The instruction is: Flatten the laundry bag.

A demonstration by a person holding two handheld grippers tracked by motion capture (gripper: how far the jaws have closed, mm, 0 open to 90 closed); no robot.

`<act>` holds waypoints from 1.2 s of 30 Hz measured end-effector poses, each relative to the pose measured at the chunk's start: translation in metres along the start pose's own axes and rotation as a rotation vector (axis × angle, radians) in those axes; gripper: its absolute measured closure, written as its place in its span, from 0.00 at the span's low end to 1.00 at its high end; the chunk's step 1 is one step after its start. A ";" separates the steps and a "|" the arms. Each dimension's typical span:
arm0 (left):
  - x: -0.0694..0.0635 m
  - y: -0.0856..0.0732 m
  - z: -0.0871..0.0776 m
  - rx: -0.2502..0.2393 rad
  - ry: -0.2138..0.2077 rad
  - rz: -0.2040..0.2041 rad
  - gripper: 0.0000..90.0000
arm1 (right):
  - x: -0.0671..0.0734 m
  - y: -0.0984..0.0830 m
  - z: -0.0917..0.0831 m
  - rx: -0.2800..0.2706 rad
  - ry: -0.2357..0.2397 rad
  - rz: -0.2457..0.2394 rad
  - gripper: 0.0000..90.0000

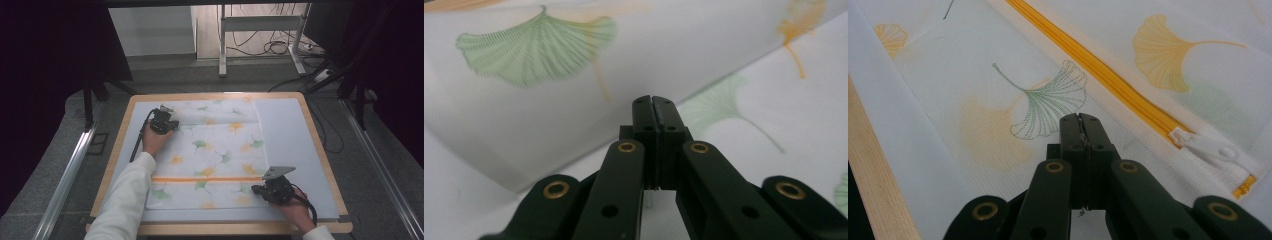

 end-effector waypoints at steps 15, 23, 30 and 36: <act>-0.062 -0.028 -0.070 -0.047 -0.145 0.133 1.00 | 0.001 0.000 0.000 0.002 -0.011 -0.003 0.99; -0.108 -0.047 -0.101 -0.081 -0.174 0.243 0.99 | 0.003 0.000 -0.001 0.008 -0.029 -0.022 0.99; -0.131 -0.075 -0.115 -0.063 -0.203 0.237 0.99 | 0.004 0.001 -0.006 -0.006 -0.029 -0.030 0.99; -0.143 -0.086 -0.119 -0.048 -0.202 0.252 0.96 | 0.004 0.002 -0.012 -0.023 -0.029 -0.024 0.99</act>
Point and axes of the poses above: each handheld gripper's, and its own axes: z roughly forward along the jaws, y roughly out of its top, x roughly to its left, the point moved 8 cm from there along z, roughly forward along the jaws, and after that the axes turned 2 degrees about -z, right-handed, at the moved point
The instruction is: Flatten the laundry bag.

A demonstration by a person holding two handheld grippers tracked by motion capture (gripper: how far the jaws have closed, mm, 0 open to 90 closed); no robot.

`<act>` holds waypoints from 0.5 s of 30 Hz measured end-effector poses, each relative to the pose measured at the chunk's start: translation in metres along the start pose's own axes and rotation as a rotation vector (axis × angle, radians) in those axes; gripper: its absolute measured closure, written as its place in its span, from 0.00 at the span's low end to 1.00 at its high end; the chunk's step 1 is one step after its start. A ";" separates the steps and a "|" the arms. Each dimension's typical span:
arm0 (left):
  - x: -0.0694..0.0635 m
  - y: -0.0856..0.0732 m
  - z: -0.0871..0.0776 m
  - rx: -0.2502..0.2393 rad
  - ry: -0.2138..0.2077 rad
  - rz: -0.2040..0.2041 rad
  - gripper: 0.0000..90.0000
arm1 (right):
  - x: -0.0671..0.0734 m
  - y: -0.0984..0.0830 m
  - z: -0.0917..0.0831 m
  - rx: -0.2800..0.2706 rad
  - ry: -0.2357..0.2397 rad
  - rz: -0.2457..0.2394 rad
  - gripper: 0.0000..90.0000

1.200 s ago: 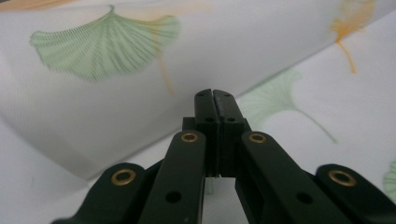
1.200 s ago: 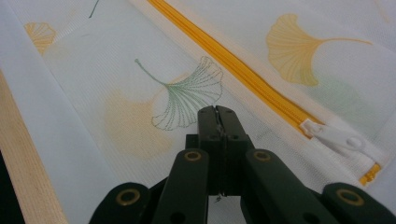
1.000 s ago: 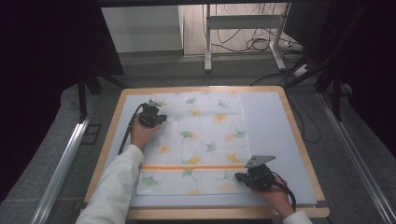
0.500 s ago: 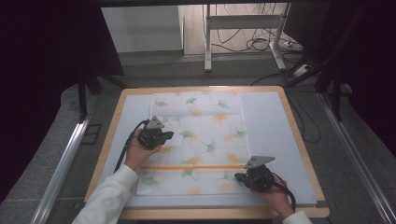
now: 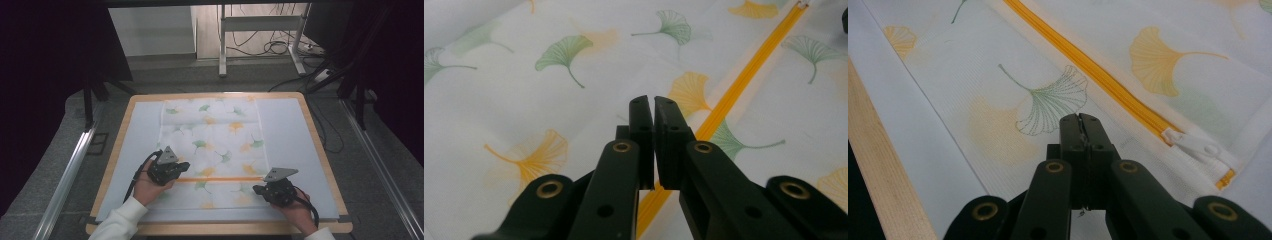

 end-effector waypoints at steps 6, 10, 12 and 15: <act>-0.005 0.001 -0.001 -0.032 0.019 -0.018 0.86 | -0.001 -0.002 -0.004 -0.005 0.005 0.009 0.99; -0.005 0.007 -0.008 -0.057 0.019 -0.095 0.68 | -0.002 -0.003 -0.008 -0.015 0.000 0.020 0.99; -0.008 0.010 -0.012 -0.073 -0.005 -0.104 0.58 | -0.001 -0.004 -0.010 -0.016 -0.002 0.024 0.99; -0.014 0.010 -0.012 -0.058 -0.041 -0.104 0.47 | 0.003 -0.006 -0.013 -0.014 0.002 0.030 0.98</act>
Point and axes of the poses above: each handheld gripper's, and its own axes: z roughly forward along the jaws, y roughly out of its top, x roughly to its left, the point moved 8 cm from there along z, roughly forward along the jaws, and after that the axes turned 2 degrees about -z, right-handed, at the moved point
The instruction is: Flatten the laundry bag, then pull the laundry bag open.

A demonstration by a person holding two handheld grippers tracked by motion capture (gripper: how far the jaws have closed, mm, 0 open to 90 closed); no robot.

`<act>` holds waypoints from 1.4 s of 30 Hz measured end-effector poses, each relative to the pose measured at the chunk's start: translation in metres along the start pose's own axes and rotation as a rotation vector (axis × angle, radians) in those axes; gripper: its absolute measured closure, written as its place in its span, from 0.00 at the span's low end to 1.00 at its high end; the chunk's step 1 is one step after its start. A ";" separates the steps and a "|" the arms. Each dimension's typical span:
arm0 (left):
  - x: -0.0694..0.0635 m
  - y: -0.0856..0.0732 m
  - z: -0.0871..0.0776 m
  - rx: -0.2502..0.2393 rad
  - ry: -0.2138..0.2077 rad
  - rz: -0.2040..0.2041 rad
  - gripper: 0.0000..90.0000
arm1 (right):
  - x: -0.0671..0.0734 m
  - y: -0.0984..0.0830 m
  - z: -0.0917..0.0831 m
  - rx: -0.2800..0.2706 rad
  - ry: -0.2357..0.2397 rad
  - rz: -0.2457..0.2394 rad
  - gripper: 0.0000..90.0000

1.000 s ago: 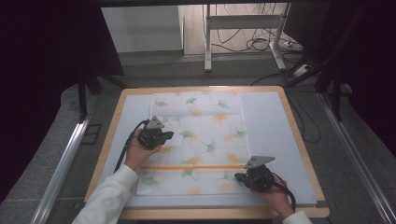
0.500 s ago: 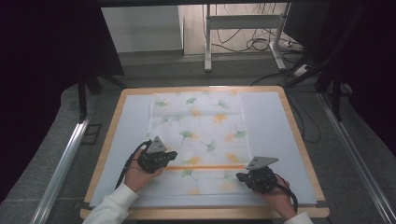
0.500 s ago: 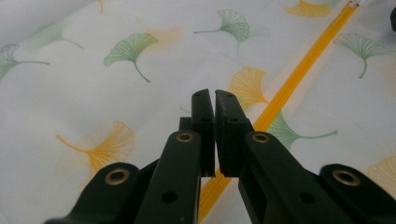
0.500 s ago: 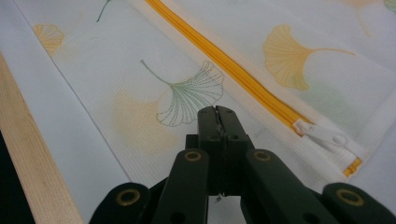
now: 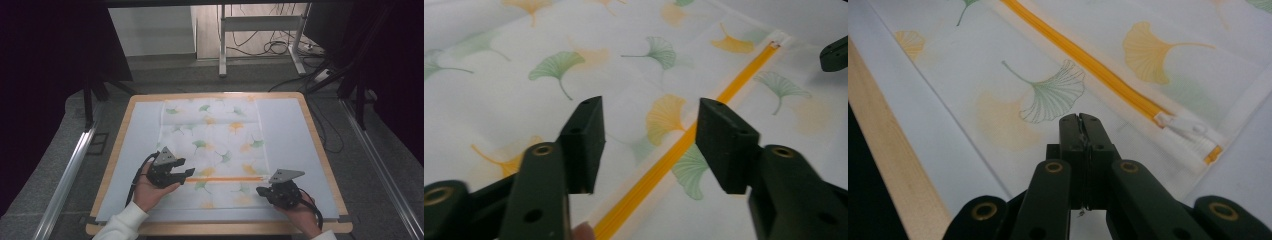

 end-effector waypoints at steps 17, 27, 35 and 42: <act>-0.019 0.007 0.008 0.029 -0.031 0.035 0.17 | 0.004 -0.008 -0.007 -0.003 -0.015 0.005 0.96; -0.061 0.035 0.022 0.015 -0.076 0.124 0.25 | 0.003 -0.010 -0.012 -0.013 -0.024 0.026 0.95; -0.078 0.048 0.036 0.012 -0.106 0.148 0.23 | 0.002 -0.011 -0.017 -0.031 -0.034 0.034 0.95; -0.087 0.054 0.044 0.020 -0.112 0.154 0.24 | -0.001 -0.016 -0.025 -0.049 -0.045 0.058 0.96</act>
Point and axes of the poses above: each handheld gripper's, and its own axes: z roughly forward along the jaws, y roughly out of its top, x roughly to its left, the point moved 8 cm from there along z, roughly forward along the jaws, and after that the axes turned 2 degrees about -z, right-handed, at the moved point
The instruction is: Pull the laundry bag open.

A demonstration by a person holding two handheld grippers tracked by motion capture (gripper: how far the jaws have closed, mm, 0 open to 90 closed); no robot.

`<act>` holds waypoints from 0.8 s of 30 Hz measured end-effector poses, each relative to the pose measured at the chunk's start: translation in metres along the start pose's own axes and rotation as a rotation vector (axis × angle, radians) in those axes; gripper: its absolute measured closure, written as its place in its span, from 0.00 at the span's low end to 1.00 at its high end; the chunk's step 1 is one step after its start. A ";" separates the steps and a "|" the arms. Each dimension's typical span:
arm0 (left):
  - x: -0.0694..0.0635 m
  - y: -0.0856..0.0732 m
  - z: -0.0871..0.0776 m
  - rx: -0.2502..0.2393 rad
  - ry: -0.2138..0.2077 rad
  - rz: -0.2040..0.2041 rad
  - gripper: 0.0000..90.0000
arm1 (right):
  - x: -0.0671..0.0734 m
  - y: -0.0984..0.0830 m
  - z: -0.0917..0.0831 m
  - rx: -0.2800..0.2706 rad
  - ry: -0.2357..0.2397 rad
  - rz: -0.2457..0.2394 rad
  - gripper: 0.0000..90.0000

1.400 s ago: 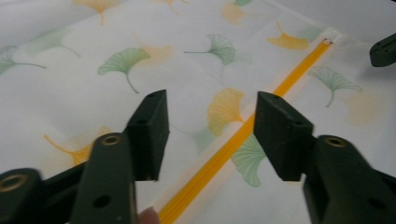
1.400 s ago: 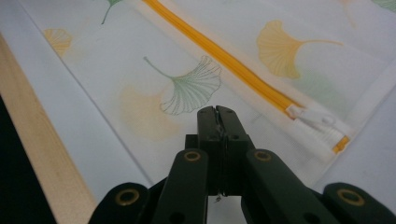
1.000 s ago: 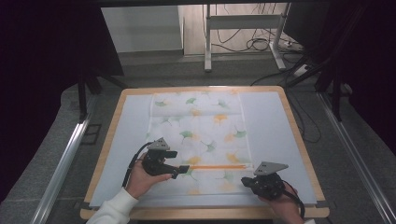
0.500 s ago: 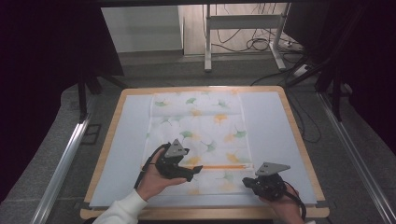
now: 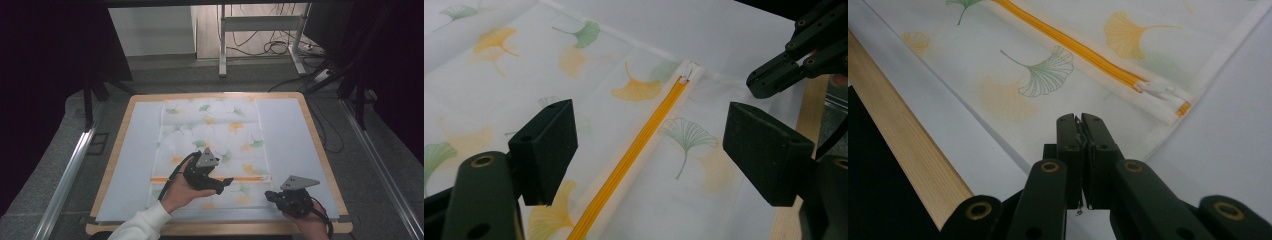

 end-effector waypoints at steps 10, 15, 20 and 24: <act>-0.011 0.009 0.020 0.017 -0.015 0.009 0.27 | -0.003 -0.001 0.000 0.002 -0.009 0.002 0.98; -0.016 0.015 0.027 0.007 -0.005 0.022 0.29 | -0.005 -0.002 0.000 0.008 -0.010 0.005 0.98; -0.016 0.018 0.039 0.009 -0.008 0.026 0.34 | -0.004 -0.002 0.001 0.011 -0.008 -0.004 0.98; -0.018 0.020 0.054 0.035 -0.025 0.043 0.39 | -0.002 -0.004 0.004 0.028 -0.008 -0.008 0.98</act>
Point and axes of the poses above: each handheld gripper's, and its own axes: z roughly forward along the jaws, y roughly out of its top, x roughly to its left, the point moved 8 cm from there along z, roughly forward along the jaws, and after that the axes turned 2 degrees about -z, right-handed, at the moved point
